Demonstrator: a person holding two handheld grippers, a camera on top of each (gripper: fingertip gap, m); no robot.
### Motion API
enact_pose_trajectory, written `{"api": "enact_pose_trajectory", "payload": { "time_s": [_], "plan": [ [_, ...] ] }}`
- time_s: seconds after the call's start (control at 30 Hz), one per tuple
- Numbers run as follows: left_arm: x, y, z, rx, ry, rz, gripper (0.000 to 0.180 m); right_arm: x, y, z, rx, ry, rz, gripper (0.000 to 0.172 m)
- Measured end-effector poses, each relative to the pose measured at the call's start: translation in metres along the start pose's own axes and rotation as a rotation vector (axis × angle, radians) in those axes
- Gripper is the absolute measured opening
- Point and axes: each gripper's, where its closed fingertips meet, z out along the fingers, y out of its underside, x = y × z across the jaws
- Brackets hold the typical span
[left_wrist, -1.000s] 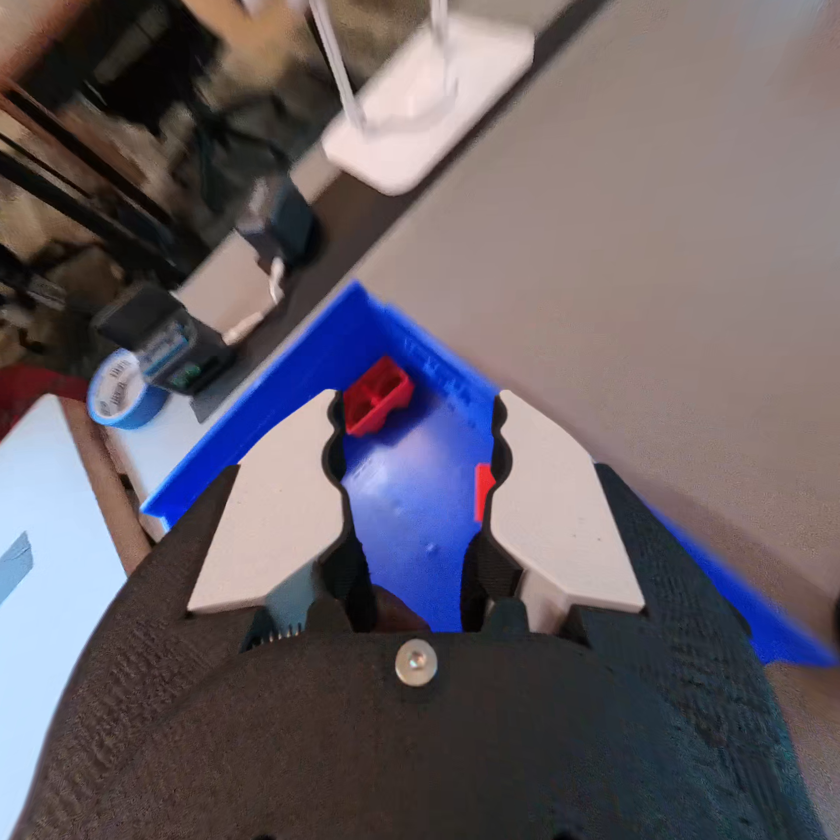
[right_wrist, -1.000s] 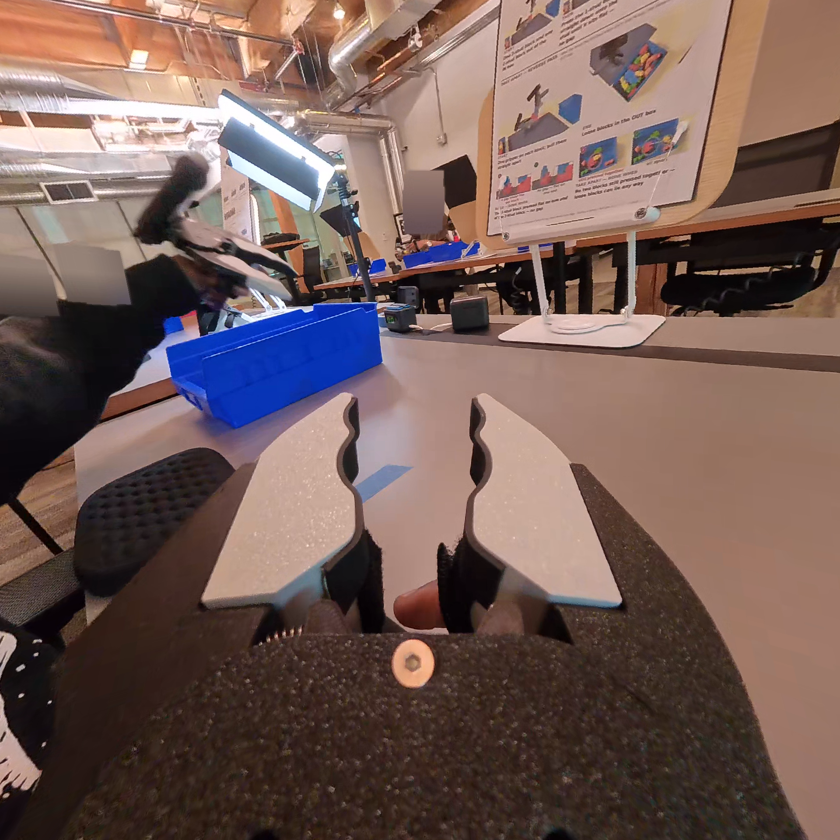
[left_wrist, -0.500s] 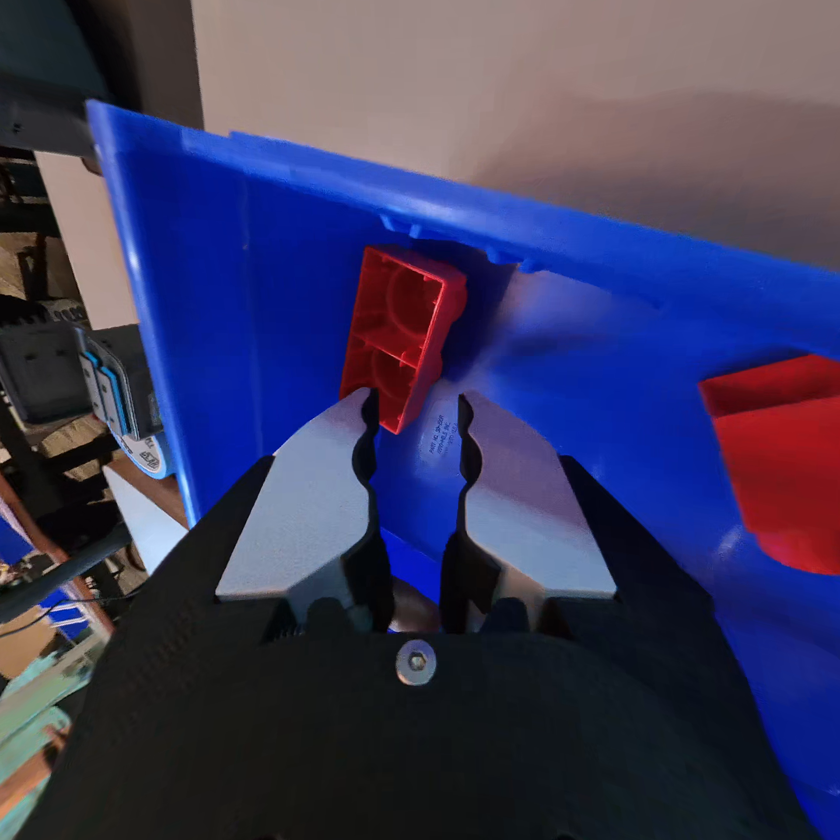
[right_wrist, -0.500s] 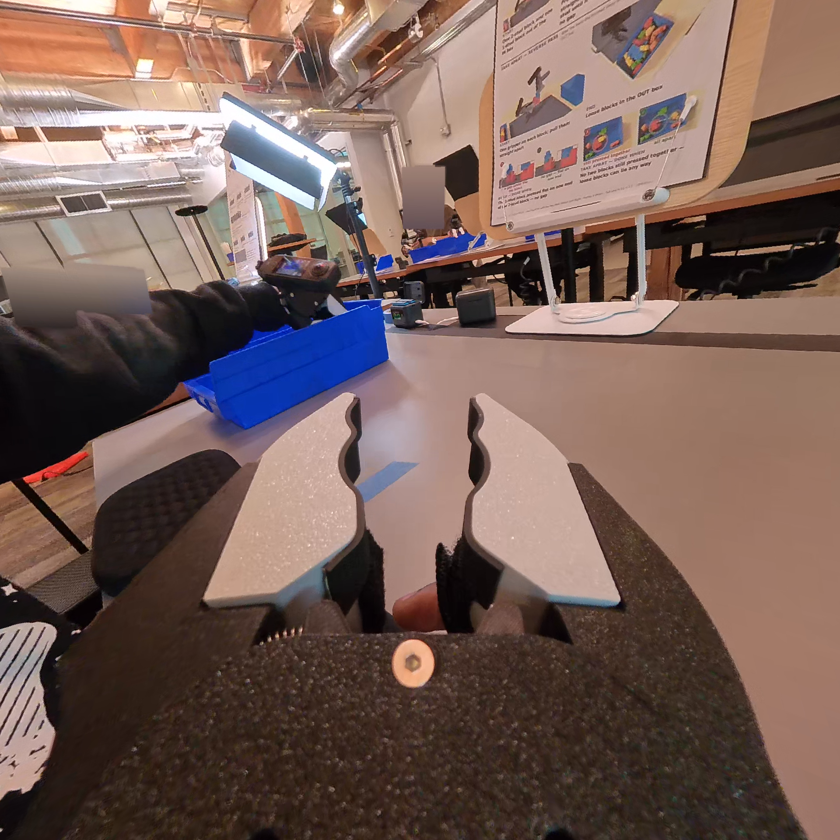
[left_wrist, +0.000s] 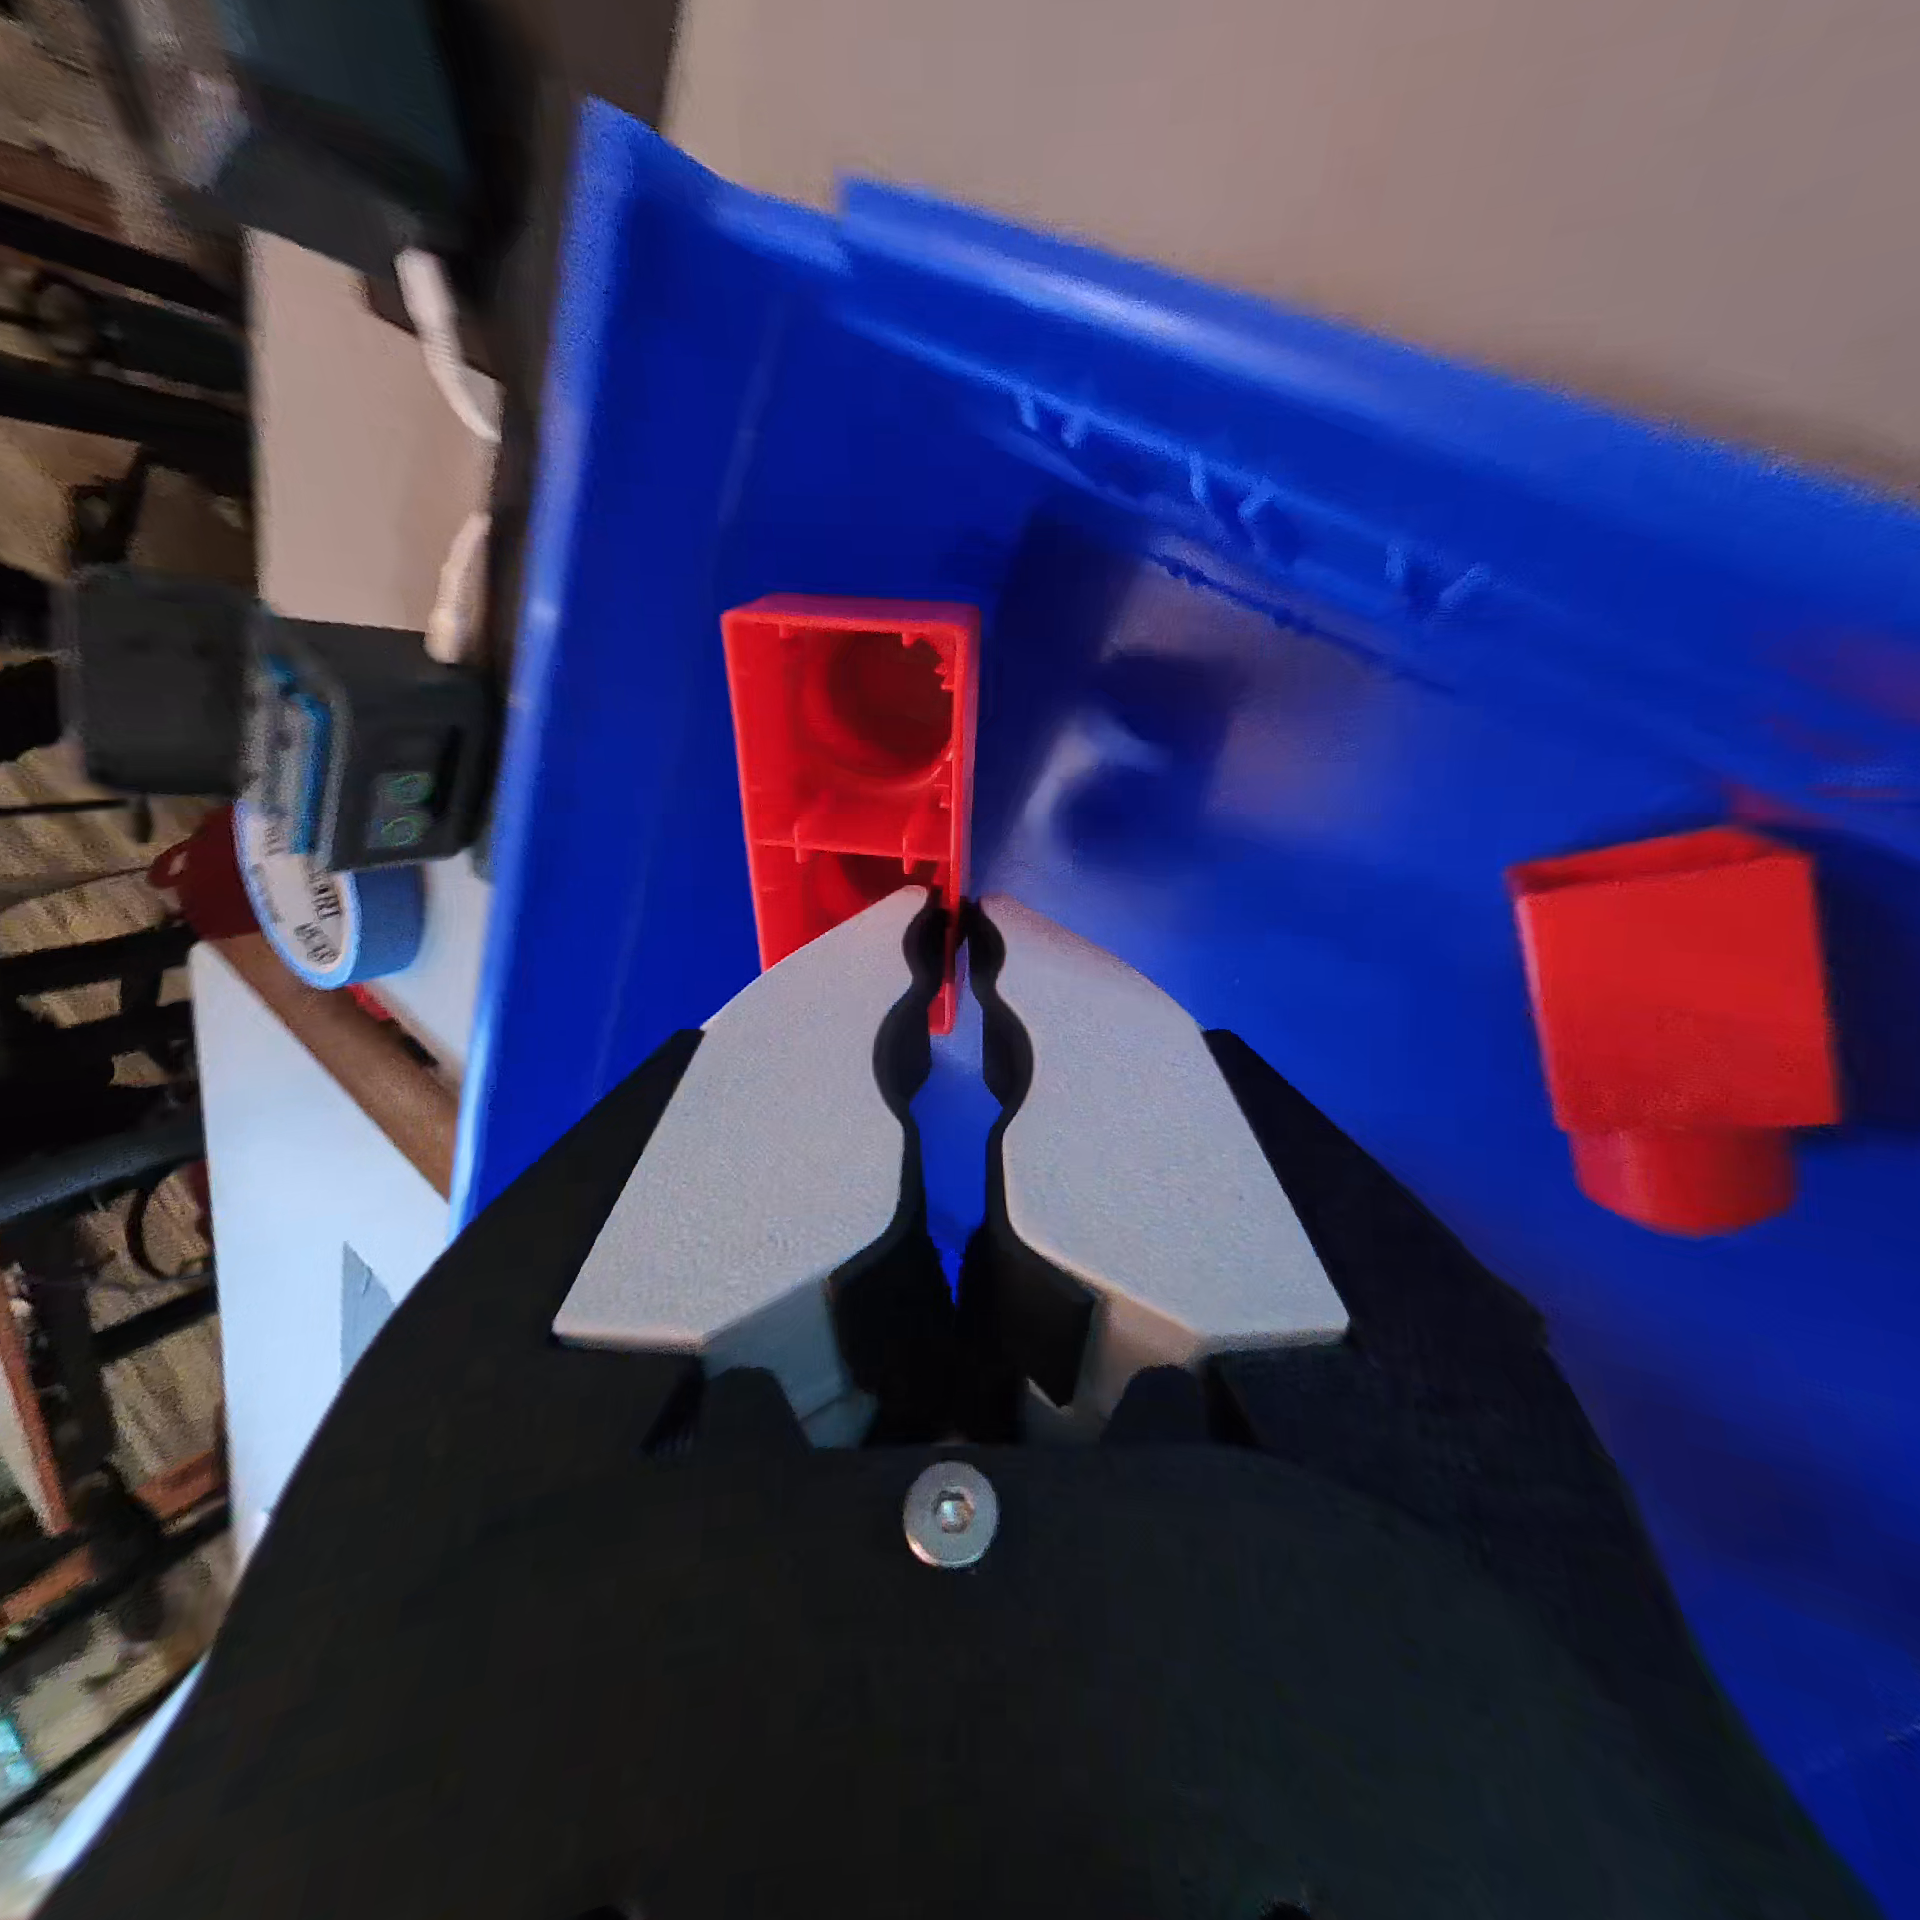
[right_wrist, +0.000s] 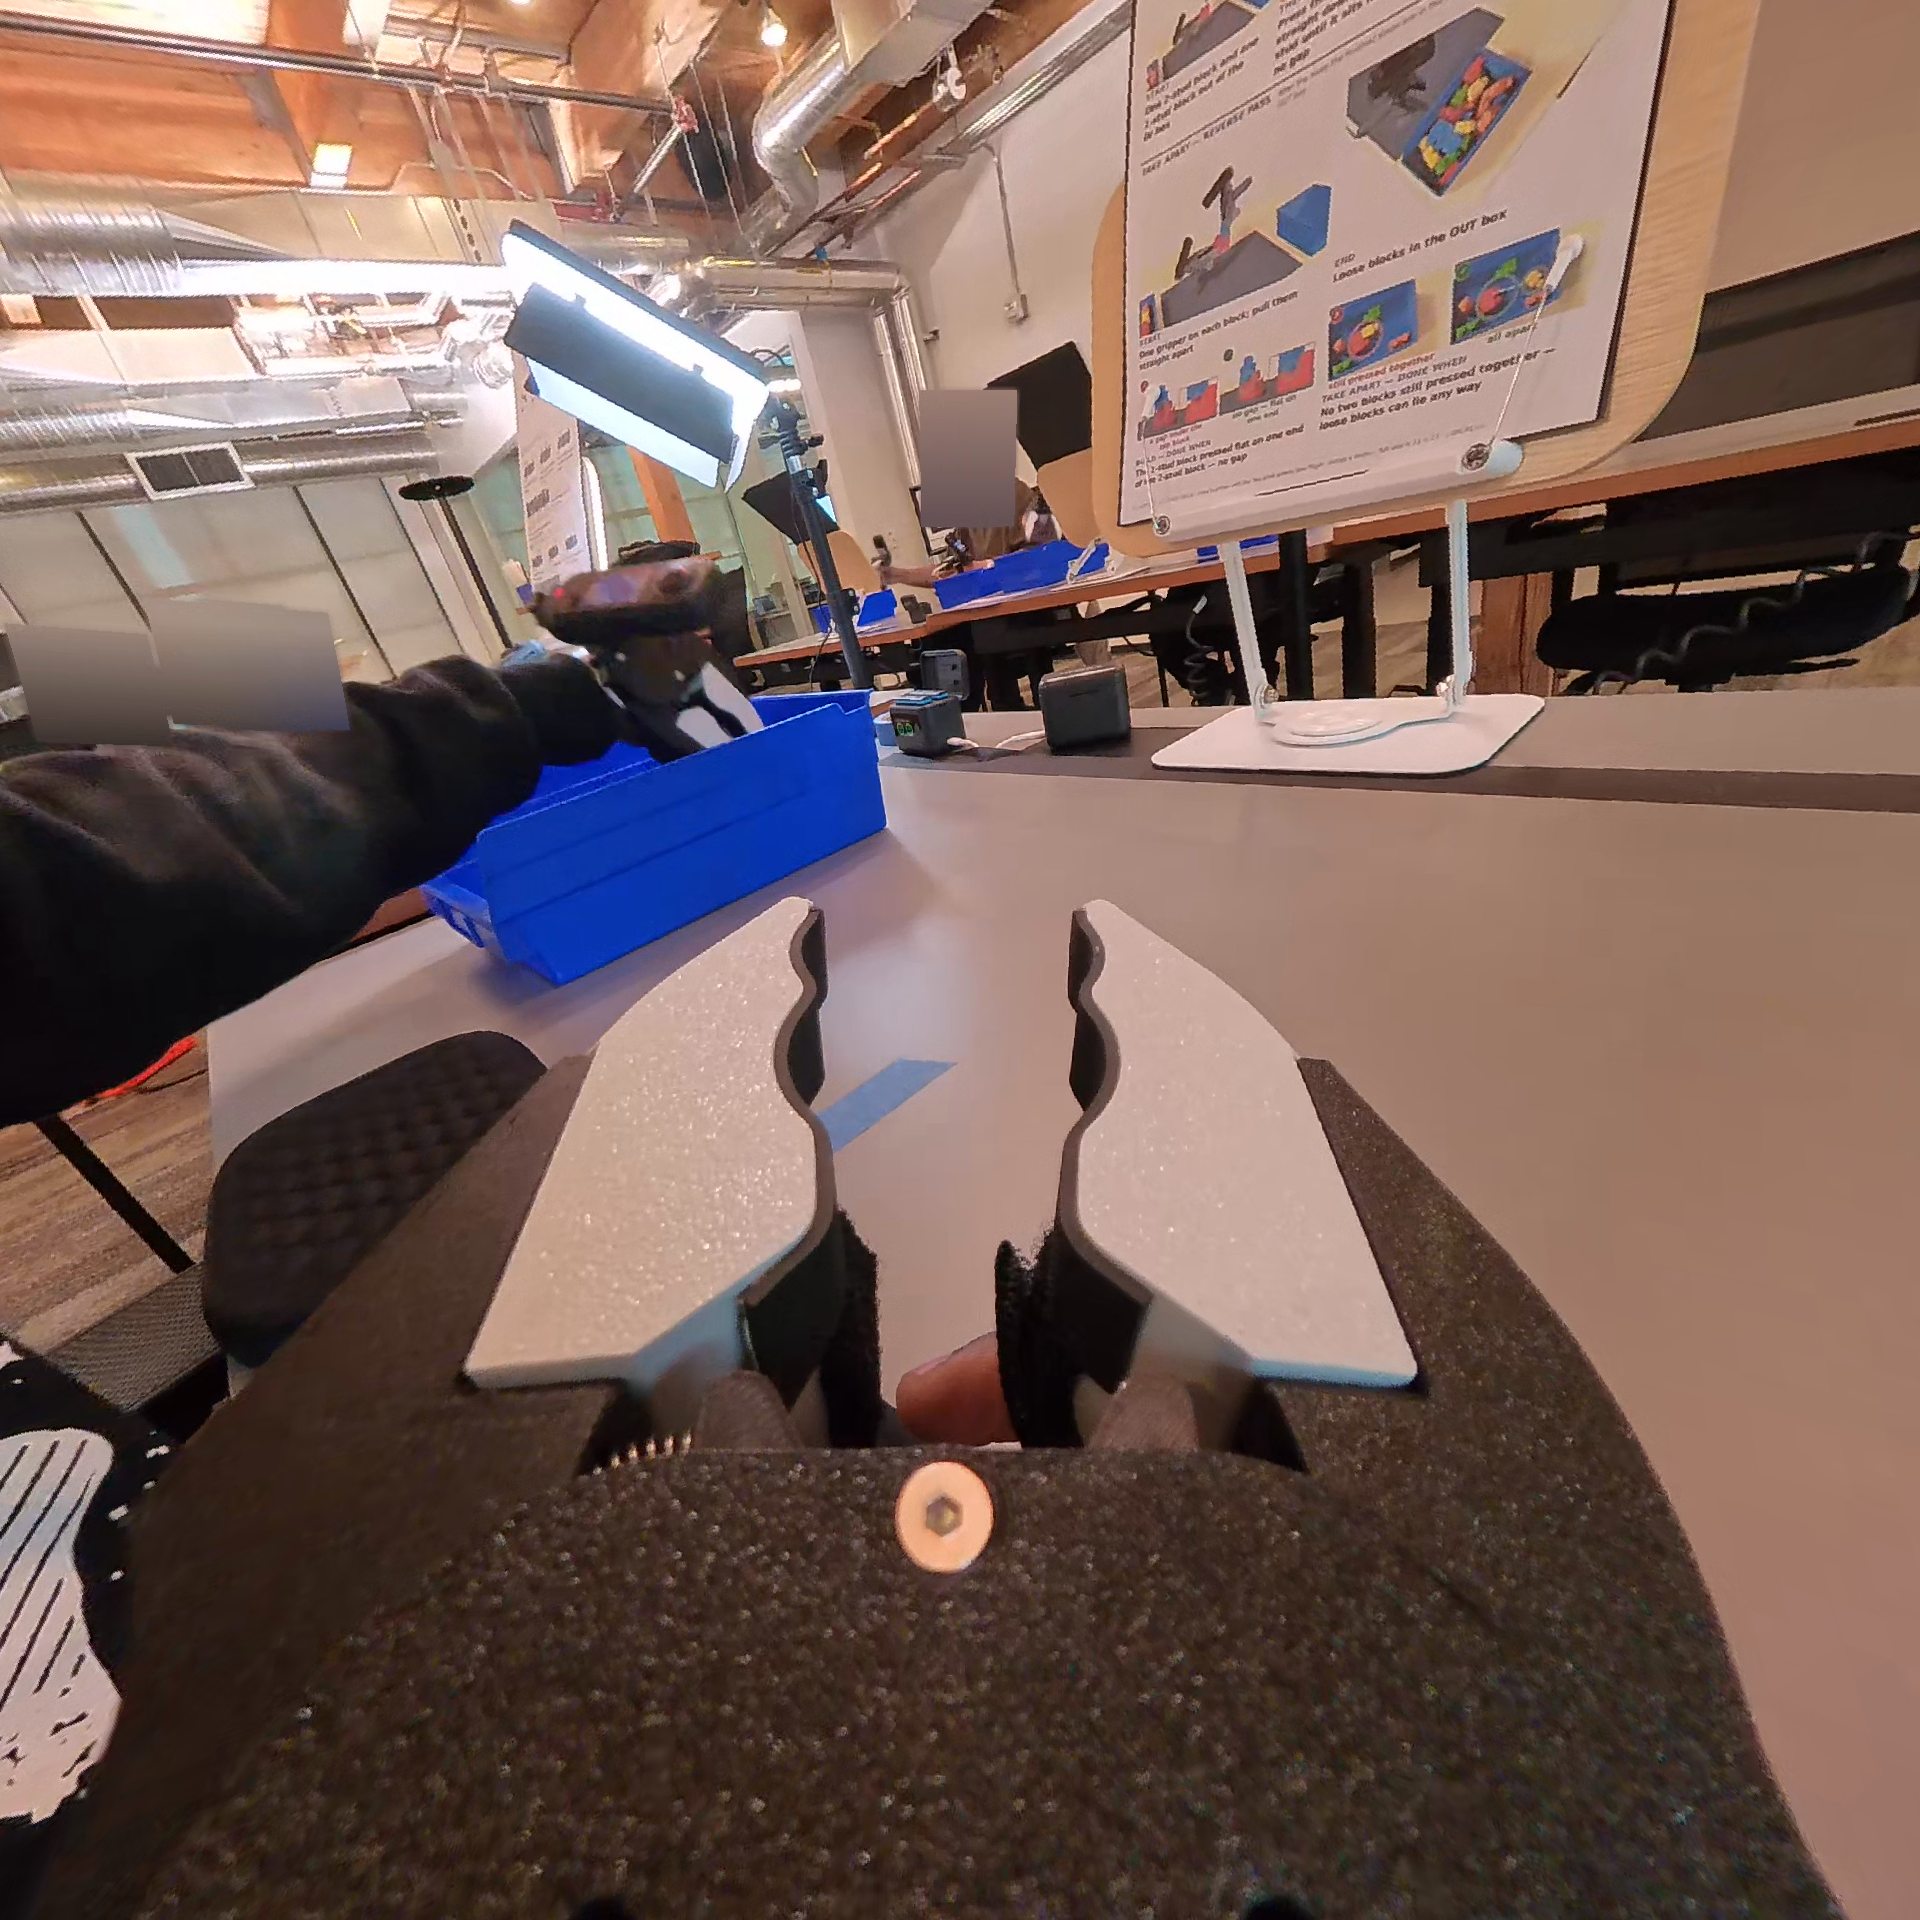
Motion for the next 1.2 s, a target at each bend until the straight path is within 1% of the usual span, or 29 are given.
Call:
{"api": "enact_pose_trajectory", "payload": {
  "time_s": [0.07,0.1,0.17,0.23,0.3,0.4,0.43,0.5,0.57,0.63,0.7,0.73,0.8,0.87,0.93,1.0,1.07,1.13,1.2],
  "plan": [
    [-0.005,-0.014,-0.025,0.115,-0.066,-0.107,0.004,0.0,0.0,0.0,0.0,-0.001,-0.003,0.045],
    [-0.006,-0.025,-0.041,0.2,-0.103,-0.171,0.004,-0.001,0.0,0.0,0.0,-0.001,-0.005,0.045],
    [-0.001,-0.054,-0.079,0.422,-0.139,-0.296,0.004,-0.001,0.0,0.0,-0.001,-0.002,-0.007,0.044],
    [0.017,-0.087,-0.119,0.672,-0.11,-0.4,0.004,-0.001,0.001,0.0,-0.005,-0.002,-0.01,0.044],
    [0.049,-0.122,-0.16,0.918,-0.005,-0.472,0.004,-0.002,0.001,0.0,-0.007,-0.002,-0.017,0.044],
    [0.11,-0.169,-0.219,1.281,0.23,-0.511,0.004,-0.003,0.002,0.0,-0.011,-0.002,-0.027,0.044],
    [0.13,-0.181,-0.233,1.371,0.301,-0.521,0.004,-0.003,0.002,0.001,-0.014,-0.002,-0.028,0.044],
    [0.169,-0.202,-0.247,1.489,0.452,-0.55,0.004,-0.004,0.003,0.001,-0.018,-0.003,-0.034,0.043],
    [0.204,-0.218,-0.249,1.544,0.605,-0.567,0.004,-0.005,0.003,0.002,-0.025,-0.005,-0.04,0.043],
    [0.231,-0.229,-0.253,1.616,0.757,-0.607,0.003,-0.005,0.004,0.001,-0.026,-0.006,-0.048,0.043],
    [0.253,-0.237,-0.251,1.674,0.858,-0.64,0.004,-0.006,0.004,0.001,-0.027,-0.006,-0.052,0.043],
    [0.262,-0.241,-0.248,1.688,0.88,-0.653,0.005,-0.006,0.004,0.002,-0.028,-0.007,-0.051,0.043],
    [0.273,-0.245,-0.24,1.716,0.9,-0.676,0.004,-0.006,0.005,0.002,-0.031,-0.011,-0.049,0.043],
    [0.274,-0.247,-0.238,1.743,0.936,-0.721,0.004,-0.007,0.005,0.002,-0.034,-0.02,-0.051,0.044],
    [0.276,-0.249,-0.238,1.741,0.928,-0.709,0.004,-0.018,0.003,0.003,-0.029,-0.079,-0.053,0.047],
    [0.281,-0.25,-0.235,1.716,0.909,-0.677,0.004,-0.044,-0.003,0.006,-0.003,-0.208,-0.009,0.05],
    [0.286,-0.252,-0.232,1.691,0.922,-0.669,0.003,-0.071,-0.012,0.013,0.04,-0.318,0.068,0.051],
    [0.29,-0.253,-0.231,1.678,0.92,-0.651,0.004,-0.095,-0.018,0.023,0.06,-0.405,0.135,0.05],
    [0.293,-0.255,-0.23,1.664,0.91,-0.628,0.005,-0.111,-0.016,0.035,0.042,-0.457,0.157,0.051]
  ]
}}
